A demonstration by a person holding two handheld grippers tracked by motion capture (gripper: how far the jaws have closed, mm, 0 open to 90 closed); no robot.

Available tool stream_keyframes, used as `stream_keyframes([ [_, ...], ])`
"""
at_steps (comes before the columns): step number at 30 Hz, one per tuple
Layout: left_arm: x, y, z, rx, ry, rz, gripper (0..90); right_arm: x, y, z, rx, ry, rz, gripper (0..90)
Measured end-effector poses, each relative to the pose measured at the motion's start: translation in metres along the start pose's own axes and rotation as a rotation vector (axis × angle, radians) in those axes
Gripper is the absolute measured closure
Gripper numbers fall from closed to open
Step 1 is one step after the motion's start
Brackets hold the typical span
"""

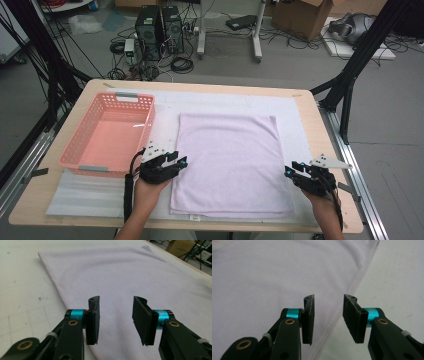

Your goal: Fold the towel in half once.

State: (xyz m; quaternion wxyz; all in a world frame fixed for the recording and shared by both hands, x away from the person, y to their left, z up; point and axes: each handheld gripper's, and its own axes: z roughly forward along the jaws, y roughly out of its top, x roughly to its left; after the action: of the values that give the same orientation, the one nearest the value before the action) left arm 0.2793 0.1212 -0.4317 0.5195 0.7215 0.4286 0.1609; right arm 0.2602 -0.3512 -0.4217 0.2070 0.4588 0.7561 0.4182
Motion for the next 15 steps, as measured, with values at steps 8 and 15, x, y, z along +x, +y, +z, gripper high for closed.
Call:
stream_keyframes([
  [8, -0.008, -0.031, -0.034, 0.029, -0.013, -0.004, 53.5, 0.015, -0.019, -0.021, 0.005, -0.018, 0.001, 60.2],
  [15, -0.014, -0.05, -0.052, 0.064, -0.03, -0.01, 55.8, 0.033, -0.031, -0.036, 0.003, -0.03, 0.014, 59.2],
])
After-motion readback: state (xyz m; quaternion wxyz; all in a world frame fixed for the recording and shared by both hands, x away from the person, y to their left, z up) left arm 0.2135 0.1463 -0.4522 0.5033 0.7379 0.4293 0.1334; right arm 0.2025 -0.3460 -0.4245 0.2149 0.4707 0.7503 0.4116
